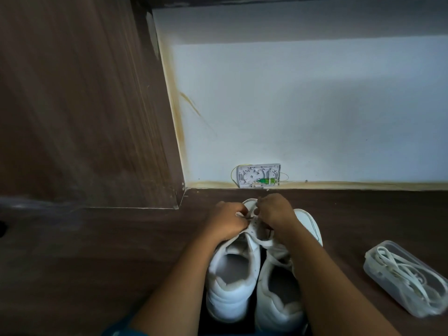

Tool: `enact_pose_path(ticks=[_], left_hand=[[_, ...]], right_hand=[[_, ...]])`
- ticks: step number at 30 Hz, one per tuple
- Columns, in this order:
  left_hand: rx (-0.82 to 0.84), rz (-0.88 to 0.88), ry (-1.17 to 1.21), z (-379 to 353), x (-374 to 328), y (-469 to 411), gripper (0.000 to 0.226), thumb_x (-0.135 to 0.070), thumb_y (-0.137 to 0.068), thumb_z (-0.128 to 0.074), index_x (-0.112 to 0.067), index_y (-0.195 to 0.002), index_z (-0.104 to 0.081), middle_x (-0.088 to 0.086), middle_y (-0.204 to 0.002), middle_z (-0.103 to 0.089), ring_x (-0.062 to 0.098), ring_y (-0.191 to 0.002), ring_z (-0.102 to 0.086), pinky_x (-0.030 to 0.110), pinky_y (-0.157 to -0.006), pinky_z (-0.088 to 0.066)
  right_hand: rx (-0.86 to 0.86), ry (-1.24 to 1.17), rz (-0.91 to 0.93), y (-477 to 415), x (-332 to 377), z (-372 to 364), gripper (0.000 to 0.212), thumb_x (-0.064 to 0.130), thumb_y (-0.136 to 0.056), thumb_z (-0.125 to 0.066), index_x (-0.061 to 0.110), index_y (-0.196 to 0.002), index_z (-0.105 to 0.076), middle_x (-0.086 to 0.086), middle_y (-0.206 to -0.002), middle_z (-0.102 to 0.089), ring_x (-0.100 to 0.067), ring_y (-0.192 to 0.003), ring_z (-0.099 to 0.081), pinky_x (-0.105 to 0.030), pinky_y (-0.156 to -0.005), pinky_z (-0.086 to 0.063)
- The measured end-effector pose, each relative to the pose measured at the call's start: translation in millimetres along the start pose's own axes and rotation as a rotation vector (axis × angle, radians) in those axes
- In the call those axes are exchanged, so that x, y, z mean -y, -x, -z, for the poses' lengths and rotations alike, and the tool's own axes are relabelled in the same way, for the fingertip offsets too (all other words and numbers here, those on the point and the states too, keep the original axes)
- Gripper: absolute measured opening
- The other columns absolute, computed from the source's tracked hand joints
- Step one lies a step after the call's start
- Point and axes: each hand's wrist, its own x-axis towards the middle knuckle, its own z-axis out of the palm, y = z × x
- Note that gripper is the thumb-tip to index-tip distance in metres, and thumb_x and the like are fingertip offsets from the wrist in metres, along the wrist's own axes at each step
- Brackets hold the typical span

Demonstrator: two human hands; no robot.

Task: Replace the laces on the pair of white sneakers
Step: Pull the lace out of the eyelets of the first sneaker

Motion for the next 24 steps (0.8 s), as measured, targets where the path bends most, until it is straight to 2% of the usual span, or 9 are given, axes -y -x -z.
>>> enact_pose_path(ticks=[3,6,10,12,14,17,19,22,24], left_hand=[[-0.001,-0.010,-0.071,-0.7,-4.4,0.2,0.016,-0.014,-0.079,-0.056,-0.015,-0.090,-0.068,0.009,-0.097,-0.066,0.024,-0.096,-0.059,0.024,-0.068,-0.041],[0.035,0.011,-0.115,1.3,-7.1,-0.3,0.007,-0.016,-0.076,-0.056,-0.016,-0.070,-0.058,0.009,-0.082,-0.062,0.024,-0.082,-0.057,0.024,-0.057,-0.033],[0.066,0.052,-0.069,-1.8,-3.9,-5.1,0.013,-0.023,-0.070,-0.053,-0.023,-0.076,-0.065,0.010,-0.090,-0.065,0.025,-0.086,-0.061,0.025,-0.065,-0.043],[0.082,0.063,-0.060,-4.1,-3.3,-6.8,0.016,-0.031,-0.061,-0.046,-0.034,-0.070,-0.059,0.010,-0.095,-0.063,0.029,-0.090,-0.062,0.028,-0.072,-0.047],[0.121,0.079,-0.079,-4.7,-5.8,-7.9,0.022,-0.031,-0.059,-0.044,-0.036,-0.075,-0.059,0.013,-0.101,-0.061,0.032,-0.096,-0.059,0.031,-0.078,-0.045],[0.124,0.096,-0.090,-4.8,-8.2,-10.9,0.030,-0.018,-0.074,-0.050,-0.023,-0.097,-0.067,0.018,-0.110,-0.060,0.033,-0.108,-0.054,0.036,-0.090,-0.044],[0.144,0.114,-0.063,-5.5,-6.3,-13.2,0.032,-0.019,-0.073,-0.049,-0.017,-0.100,-0.068,0.020,-0.111,-0.059,0.035,-0.108,-0.054,0.041,-0.094,-0.045],[0.177,0.132,-0.058,-10.0,-1.8,-14.3,0.027,-0.034,-0.067,-0.050,-0.021,-0.086,-0.063,0.019,-0.108,-0.052,0.038,-0.101,-0.056,0.043,-0.092,-0.048],[0.098,0.152,0.001,-16.8,3.7,-18.3,0.014,-0.032,-0.068,-0.052,-0.023,-0.073,-0.062,0.018,-0.100,-0.054,0.037,-0.097,-0.058,0.035,-0.081,-0.050]], right_hand=[[-0.006,-0.606,-0.229,1.5,3.3,10.7,0.029,0.021,-0.094,-0.055,0.008,-0.068,-0.054,-0.004,-0.055,-0.047,-0.015,-0.046,-0.037,-0.023,-0.047,-0.030],[-0.039,-1.000,-0.173,4.3,10.8,22.2,0.024,0.013,-0.089,-0.058,0.015,-0.066,-0.051,0.003,-0.045,-0.043,-0.011,-0.041,-0.035,-0.022,-0.044,-0.026],[-0.138,-1.203,-0.006,10.6,16.7,40.0,0.013,0.006,-0.087,-0.059,0.019,-0.085,-0.058,0.005,-0.057,-0.053,-0.008,-0.050,-0.045,-0.022,-0.048,-0.033],[-0.167,-1.236,0.008,11.9,16.3,43.3,0.026,0.001,-0.086,-0.060,0.022,-0.101,-0.058,0.004,-0.067,-0.061,-0.010,-0.058,-0.051,-0.025,-0.054,-0.036],[-0.201,-1.076,0.005,9.7,13.9,43.4,0.041,-0.002,-0.086,-0.059,0.025,-0.116,-0.052,-0.003,-0.076,-0.062,-0.012,-0.058,-0.052,-0.026,-0.053,-0.039],[-0.231,-0.094,0.083,4.9,2.6,35.5,0.055,0.002,-0.082,-0.057,0.019,-0.133,-0.044,-0.011,-0.099,-0.064,-0.025,-0.081,-0.063,-0.033,-0.067,-0.051],[-0.252,0.425,0.154,5.7,-0.8,28.6,0.039,0.009,-0.082,-0.054,0.016,-0.121,-0.055,-0.010,-0.109,-0.064,-0.029,-0.100,-0.060,-0.027,-0.075,-0.044],[-0.086,0.529,0.263,10.3,5.4,19.6,0.012,0.014,-0.081,-0.059,0.022,-0.088,-0.065,-0.002,-0.106,-0.066,-0.021,-0.101,-0.060,-0.021,-0.072,-0.038],[0.070,0.534,0.310,10.3,7.9,12.4,0.011,0.019,-0.081,-0.064,0.026,-0.073,-0.066,0.000,-0.099,-0.070,-0.017,-0.096,-0.063,-0.021,-0.072,-0.042]])
